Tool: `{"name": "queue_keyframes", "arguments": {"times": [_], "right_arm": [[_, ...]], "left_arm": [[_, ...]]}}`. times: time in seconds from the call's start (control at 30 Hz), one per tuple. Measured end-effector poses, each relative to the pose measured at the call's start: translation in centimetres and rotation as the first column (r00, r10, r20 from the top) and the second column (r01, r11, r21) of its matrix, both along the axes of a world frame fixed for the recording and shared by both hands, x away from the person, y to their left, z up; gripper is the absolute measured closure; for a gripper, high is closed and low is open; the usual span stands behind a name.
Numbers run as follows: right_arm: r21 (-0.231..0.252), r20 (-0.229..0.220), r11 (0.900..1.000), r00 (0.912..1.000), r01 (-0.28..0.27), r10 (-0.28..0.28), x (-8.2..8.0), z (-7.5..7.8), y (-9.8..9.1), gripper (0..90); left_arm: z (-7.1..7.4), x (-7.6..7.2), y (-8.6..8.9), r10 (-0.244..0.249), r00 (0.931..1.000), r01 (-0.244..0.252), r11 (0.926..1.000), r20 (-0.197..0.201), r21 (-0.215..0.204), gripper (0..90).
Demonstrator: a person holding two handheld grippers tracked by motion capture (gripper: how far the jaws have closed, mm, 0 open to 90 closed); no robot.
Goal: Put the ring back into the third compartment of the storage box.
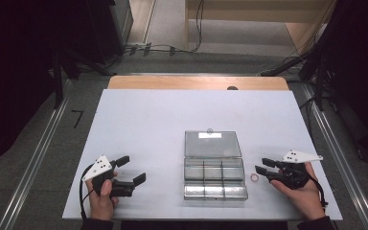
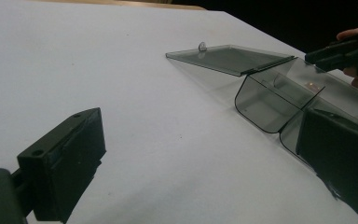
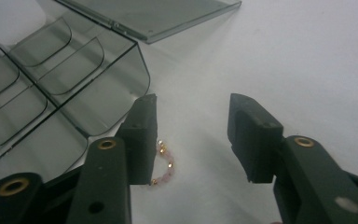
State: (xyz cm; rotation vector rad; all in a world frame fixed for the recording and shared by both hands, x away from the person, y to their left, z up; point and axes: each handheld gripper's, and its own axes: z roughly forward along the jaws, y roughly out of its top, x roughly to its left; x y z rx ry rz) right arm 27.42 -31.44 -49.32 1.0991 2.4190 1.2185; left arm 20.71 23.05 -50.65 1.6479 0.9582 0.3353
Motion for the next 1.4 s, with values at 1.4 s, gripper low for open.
{"name": "queue_keyframes", "arguments": {"times": [1.4], "right_arm": [[-0.038, -0.068, 0.9938, 0.9924, -0.105, 0.102, 0.4, -1.5, 0.0, 86.9]], "left_arm": [[-0.1, 0.2, -0.3, -0.004, 1.0000, 0.004, 0.9999, -0.005, 0.012, 0.6]]}}
